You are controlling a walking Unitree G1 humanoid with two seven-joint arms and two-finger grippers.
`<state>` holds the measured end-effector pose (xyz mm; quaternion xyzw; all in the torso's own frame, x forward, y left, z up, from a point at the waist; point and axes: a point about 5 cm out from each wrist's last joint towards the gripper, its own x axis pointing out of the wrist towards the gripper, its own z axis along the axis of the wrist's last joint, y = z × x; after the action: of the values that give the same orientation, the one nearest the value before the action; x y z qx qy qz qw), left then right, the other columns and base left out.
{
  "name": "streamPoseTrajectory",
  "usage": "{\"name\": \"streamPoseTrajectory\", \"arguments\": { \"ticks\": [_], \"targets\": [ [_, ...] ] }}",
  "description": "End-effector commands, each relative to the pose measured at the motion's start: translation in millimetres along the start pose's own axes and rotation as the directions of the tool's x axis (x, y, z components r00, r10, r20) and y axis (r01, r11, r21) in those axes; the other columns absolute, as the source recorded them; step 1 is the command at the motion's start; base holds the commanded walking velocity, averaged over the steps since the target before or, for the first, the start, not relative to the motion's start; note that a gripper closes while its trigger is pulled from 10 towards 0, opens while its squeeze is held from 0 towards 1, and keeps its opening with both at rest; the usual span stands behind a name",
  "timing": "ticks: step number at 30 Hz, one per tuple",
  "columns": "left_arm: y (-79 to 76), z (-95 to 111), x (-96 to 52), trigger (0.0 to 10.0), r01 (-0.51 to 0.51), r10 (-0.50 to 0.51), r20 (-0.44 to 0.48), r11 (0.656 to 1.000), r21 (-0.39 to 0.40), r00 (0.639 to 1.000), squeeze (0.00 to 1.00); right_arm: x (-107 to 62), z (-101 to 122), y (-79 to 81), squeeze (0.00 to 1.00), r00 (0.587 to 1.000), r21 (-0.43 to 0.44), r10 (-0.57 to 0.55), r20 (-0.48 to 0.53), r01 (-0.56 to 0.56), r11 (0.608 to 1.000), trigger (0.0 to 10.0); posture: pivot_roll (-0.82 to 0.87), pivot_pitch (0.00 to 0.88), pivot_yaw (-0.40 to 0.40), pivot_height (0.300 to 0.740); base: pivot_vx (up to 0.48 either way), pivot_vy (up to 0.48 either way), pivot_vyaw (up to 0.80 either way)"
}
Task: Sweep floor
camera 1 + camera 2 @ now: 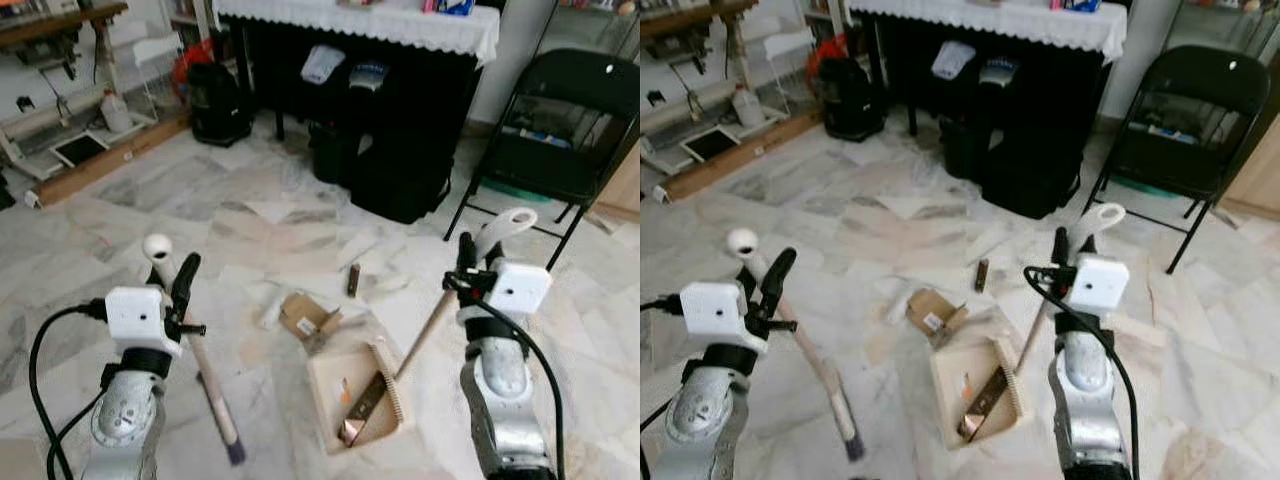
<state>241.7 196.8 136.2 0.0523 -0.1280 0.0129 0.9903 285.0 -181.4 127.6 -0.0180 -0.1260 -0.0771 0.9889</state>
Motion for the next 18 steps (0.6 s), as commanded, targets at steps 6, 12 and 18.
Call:
{"name": "streamPoseTrajectory", "arguments": {
  "ticks": [6,12,18],
  "targets": [
    [-7.0,9,1.7,10.0,0.021,-0.022,0.063,1.000,0.016,0.998,0.00,-2.8,1,-19.3,0.00,0.999,-0.081,-0.041,0.011,0.042,0.996,10.0,-0.05,0.000,0.016,0.740,0.000,0.000,0.00],
    [1.0,5,1.1,10.0,-0.011,0.010,0.050,1.000,0.019,0.999,0.00,-6.0,0,-21.0,0.00,0.999,-0.075,-0.051,-0.012,0.050,0.996,10.0,-0.06,0.000,0.019,0.740,0.000,0.000,0.00],
    [1.3,2,0.0,10.0,-0.005,0.004,0.042,1.000,0.023,0.999,0.00,-11.3,-3,-20.2,0.00,0.998,-0.071,-0.059,-0.021,0.057,0.996,10.0,-0.08,0.000,0.024,0.740,0.000,0.000,0.58]
  ]
}}
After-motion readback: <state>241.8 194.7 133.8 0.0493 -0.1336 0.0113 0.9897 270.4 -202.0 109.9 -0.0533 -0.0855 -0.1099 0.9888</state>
